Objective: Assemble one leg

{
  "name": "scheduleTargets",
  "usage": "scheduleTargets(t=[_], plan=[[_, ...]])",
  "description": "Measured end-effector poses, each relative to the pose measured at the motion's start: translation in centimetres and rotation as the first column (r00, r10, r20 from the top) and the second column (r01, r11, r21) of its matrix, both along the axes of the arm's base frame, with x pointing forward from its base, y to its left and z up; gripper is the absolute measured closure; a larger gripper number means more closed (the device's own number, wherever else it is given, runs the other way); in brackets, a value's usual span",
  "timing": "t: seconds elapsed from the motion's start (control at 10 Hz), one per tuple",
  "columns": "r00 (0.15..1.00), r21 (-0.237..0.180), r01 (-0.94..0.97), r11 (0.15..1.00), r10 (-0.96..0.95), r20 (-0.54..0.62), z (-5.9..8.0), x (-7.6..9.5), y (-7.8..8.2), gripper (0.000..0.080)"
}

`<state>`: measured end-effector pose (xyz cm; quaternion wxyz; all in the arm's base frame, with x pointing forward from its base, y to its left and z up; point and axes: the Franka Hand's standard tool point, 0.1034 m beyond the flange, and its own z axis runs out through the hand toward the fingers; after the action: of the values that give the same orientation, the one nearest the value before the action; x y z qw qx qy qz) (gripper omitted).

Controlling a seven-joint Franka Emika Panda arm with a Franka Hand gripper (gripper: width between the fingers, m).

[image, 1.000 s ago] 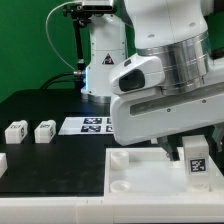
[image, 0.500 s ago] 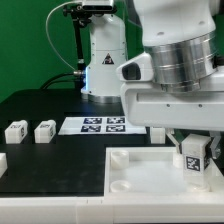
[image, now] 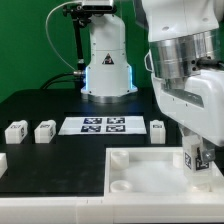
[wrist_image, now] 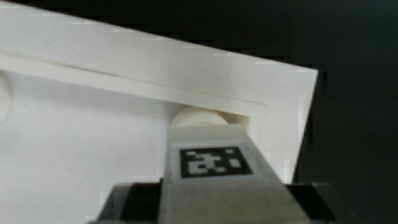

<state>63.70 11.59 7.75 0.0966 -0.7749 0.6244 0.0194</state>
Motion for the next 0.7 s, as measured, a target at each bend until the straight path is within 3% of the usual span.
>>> scheduleTargets(t=[0.2, 0.3, 0.4, 0.5, 0.7], plan=[[0.975, -0.018, -0.220, 0.975, 0.220, 0.021, -0.01, -0.11, -0.10, 0.0262], [0.937, -0.031, -0.348, 0.937, 0.349, 0.023, 0.15, -0.23, 0.11, 0.0262], [0.863, -0.063, -0.502, 0.863, 0.504, 0.035, 0.30, -0.32, 0.20, 0.0170], [0.839, -0.070, -0.540, 0.839, 0.543, 0.041, 0.18, -0.28, 0.11, 0.0155], [0.674, -0.110, -0.729, 0.676, 0.737, 0.057, 0.14, -0.29, -0.05, 0.0151]])
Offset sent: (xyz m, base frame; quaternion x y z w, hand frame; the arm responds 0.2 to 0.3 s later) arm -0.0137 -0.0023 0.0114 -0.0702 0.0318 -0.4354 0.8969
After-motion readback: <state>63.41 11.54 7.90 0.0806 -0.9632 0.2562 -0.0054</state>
